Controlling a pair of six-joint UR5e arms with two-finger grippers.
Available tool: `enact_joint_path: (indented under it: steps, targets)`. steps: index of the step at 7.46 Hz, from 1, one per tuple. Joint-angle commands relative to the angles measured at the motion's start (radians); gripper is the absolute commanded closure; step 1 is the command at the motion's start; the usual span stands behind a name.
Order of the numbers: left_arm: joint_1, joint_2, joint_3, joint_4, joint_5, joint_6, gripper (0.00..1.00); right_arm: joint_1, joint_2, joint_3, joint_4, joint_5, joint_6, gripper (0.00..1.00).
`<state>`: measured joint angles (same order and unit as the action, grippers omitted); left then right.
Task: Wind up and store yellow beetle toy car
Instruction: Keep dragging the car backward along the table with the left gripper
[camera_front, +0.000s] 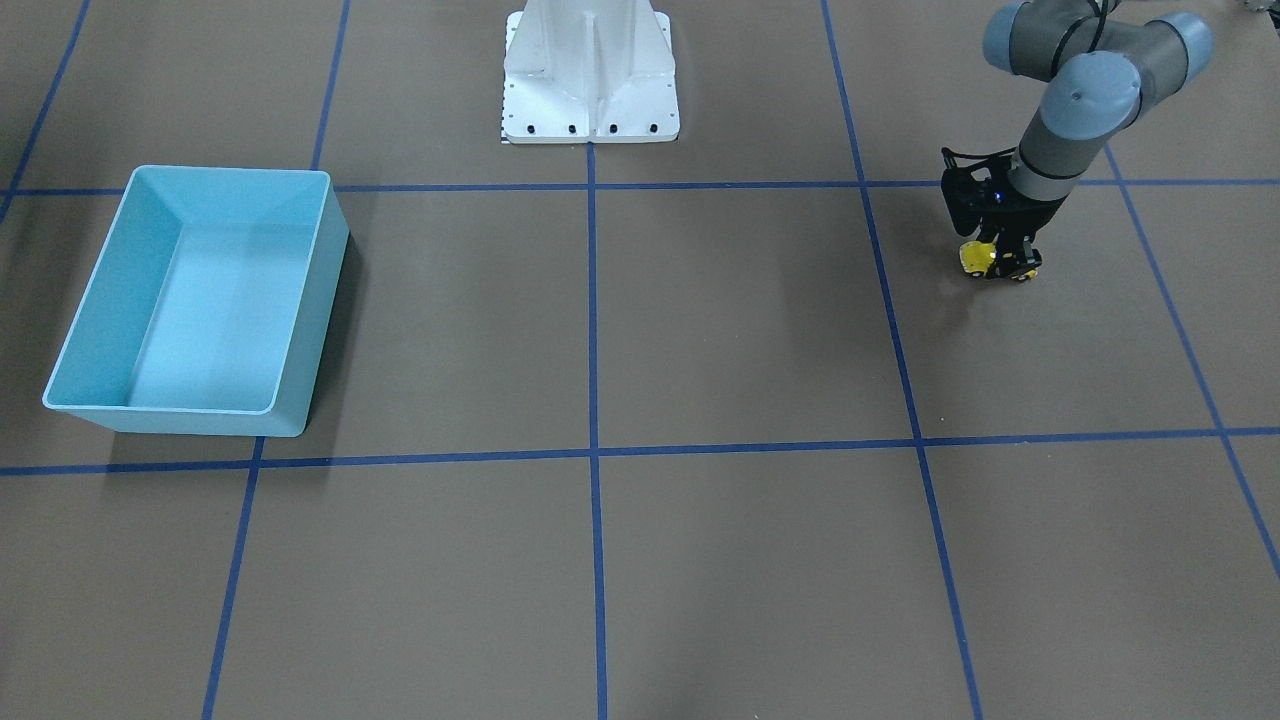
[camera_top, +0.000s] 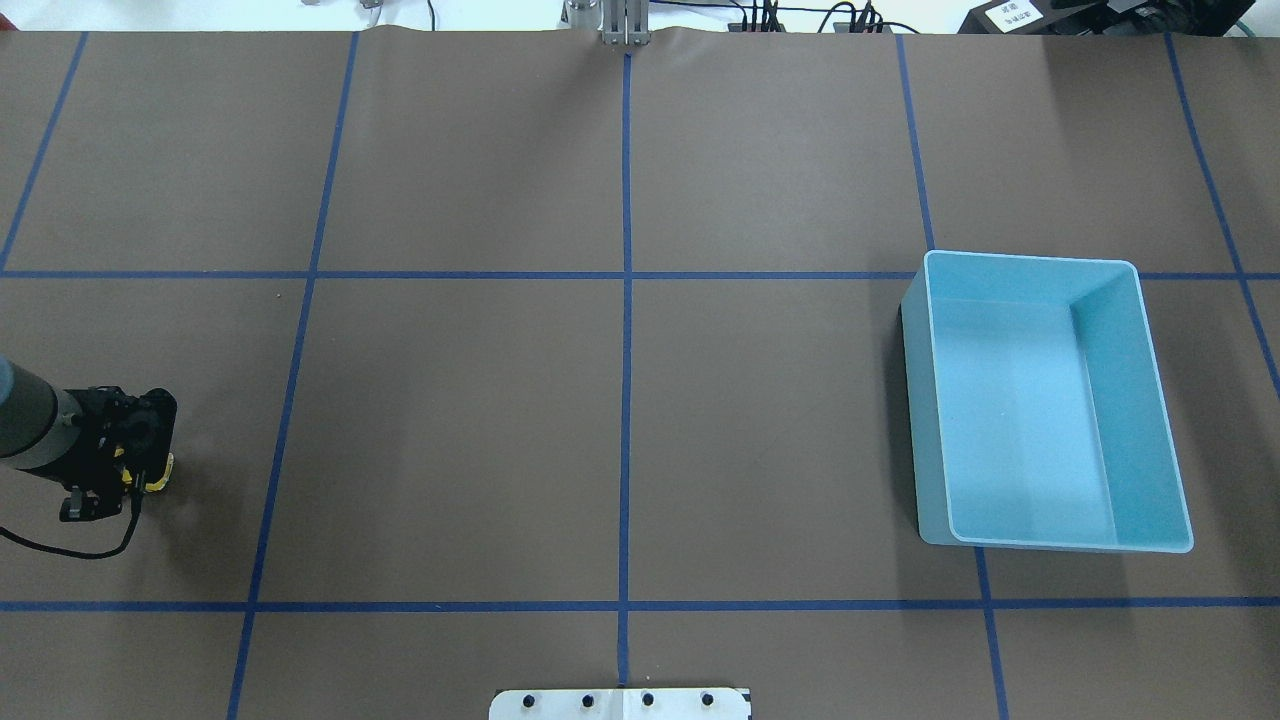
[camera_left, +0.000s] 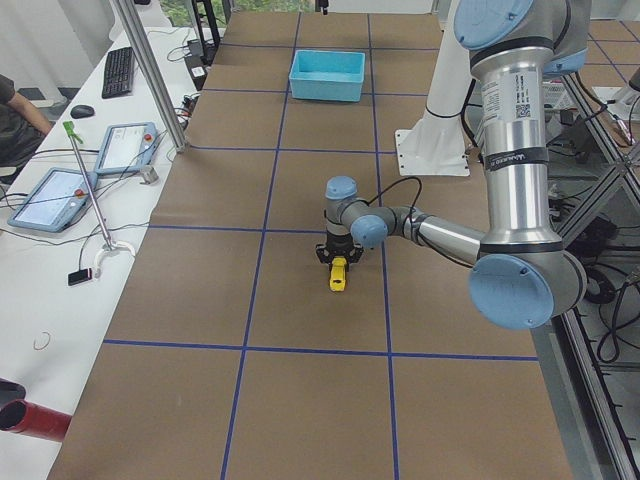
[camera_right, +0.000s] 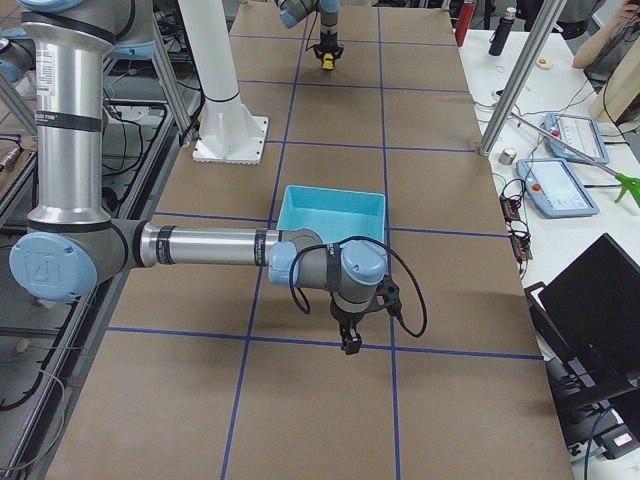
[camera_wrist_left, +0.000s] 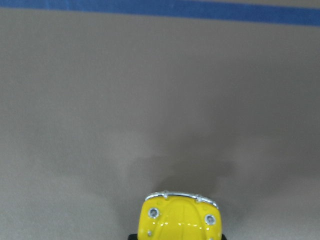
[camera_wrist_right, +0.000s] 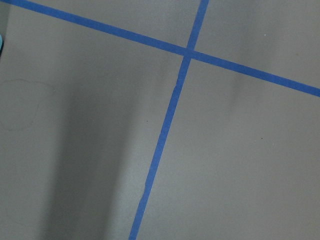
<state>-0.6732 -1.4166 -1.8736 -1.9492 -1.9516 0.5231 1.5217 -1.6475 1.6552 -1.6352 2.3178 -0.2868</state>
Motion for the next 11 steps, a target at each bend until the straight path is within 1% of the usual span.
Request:
enact_joint_path:
  steps: [1, 3, 4, 11]
  targets:
    - [-0.025, 0.008, 0.013, -0.011, -0.041, 0.027, 1.0, 0.0, 0.0, 0.0, 0.0, 0.0, 0.0, 0.0]
    - [-0.028, 0.021, 0.019, -0.033, -0.041, 0.029, 1.0, 0.0, 0.0, 0.0, 0.0, 0.0, 0.0, 0.0]
    - [-0.029, 0.036, 0.028, -0.066, -0.043, 0.029, 1.0, 0.0, 0.0, 0.0, 0.0, 0.0, 0.0, 0.0]
    - [-0.06, 0.05, 0.045, -0.096, -0.092, 0.063, 1.0, 0.0, 0.0, 0.002, 0.0, 0.0, 0.0, 0.0]
